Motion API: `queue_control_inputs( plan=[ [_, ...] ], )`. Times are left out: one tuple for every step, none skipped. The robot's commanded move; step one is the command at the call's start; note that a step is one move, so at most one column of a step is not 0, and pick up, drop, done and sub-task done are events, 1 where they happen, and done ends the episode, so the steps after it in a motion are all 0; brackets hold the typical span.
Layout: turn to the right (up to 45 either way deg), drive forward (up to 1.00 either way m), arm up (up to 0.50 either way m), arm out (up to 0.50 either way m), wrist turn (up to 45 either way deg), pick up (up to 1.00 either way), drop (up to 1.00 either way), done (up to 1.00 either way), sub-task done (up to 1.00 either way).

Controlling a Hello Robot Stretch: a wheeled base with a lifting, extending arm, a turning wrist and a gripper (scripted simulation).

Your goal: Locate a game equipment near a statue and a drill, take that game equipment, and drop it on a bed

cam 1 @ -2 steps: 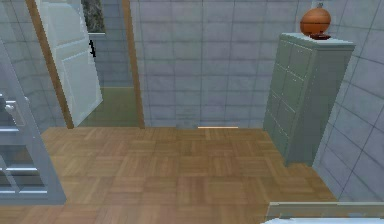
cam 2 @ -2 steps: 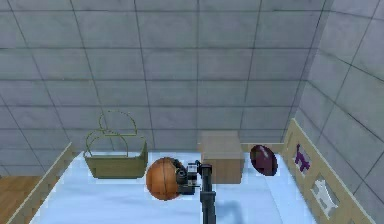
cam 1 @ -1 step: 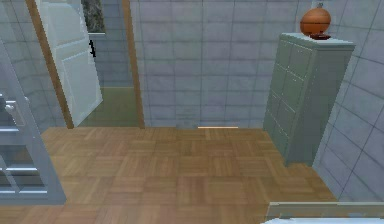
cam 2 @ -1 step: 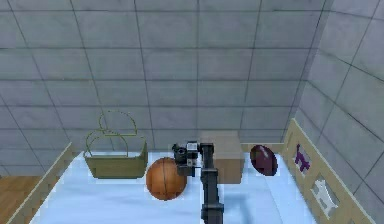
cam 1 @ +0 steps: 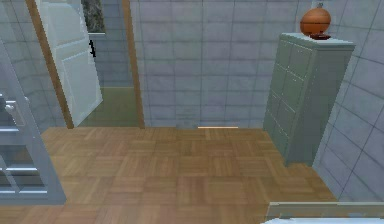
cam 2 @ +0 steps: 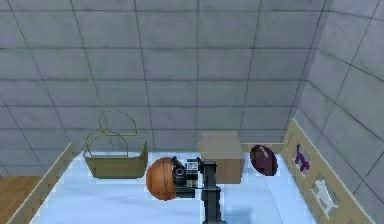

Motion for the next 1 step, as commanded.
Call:
queue_control_inputs(
  plan=[
    [0.0,0.0,0.0,0.0,0.0,0.0,0.0,1.0,0.0]
  ],
)
